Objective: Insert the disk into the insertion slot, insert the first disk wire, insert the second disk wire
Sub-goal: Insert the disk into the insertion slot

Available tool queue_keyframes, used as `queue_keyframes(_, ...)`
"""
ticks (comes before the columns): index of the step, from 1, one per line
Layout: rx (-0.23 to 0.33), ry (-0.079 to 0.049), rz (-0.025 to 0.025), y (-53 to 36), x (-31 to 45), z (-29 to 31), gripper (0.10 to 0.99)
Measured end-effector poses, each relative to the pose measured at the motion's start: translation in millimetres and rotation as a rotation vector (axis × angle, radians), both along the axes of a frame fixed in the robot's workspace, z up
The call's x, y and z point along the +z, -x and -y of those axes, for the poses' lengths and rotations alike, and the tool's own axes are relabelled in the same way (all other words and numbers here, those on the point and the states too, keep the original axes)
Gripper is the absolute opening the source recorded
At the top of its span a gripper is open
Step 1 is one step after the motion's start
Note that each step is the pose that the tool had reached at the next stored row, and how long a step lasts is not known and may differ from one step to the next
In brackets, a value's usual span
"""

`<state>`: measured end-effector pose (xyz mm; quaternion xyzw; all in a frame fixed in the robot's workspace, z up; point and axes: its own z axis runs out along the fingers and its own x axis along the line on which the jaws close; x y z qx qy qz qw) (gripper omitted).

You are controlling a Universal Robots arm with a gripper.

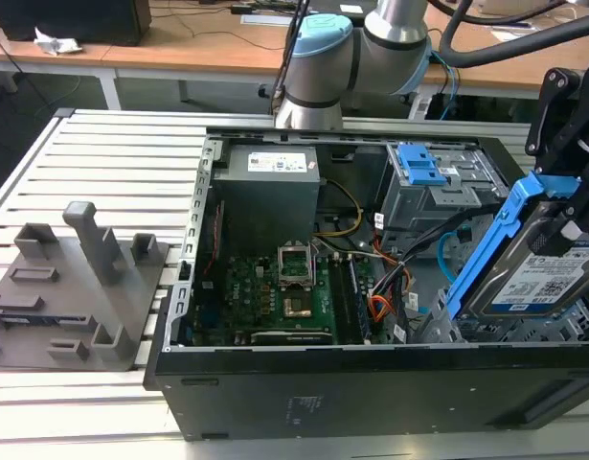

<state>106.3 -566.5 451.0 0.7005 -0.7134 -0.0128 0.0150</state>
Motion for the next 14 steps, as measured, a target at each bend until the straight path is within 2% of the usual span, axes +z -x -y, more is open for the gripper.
queue_keyframes(5, 0.0, 0.0, 0.0, 0.0, -5.4, 0.0, 0.365)
queue_keyframes(9, 0.0, 0.0, -0.0001, -0.4, -12.6, -0.4, 0.365)
queue_keyframes(11, 0.0, 0.0, 0.0, -0.4, -12.2, -0.4, 0.365)
queue_keyframes(13, 0.0, 0.0, 0.0, -0.9, -2.7, -0.7, 0.365)
queue_keyframes(14, 0.0, 0.0, 0.0, -2.5, -2.4, -1.8, 0.365)
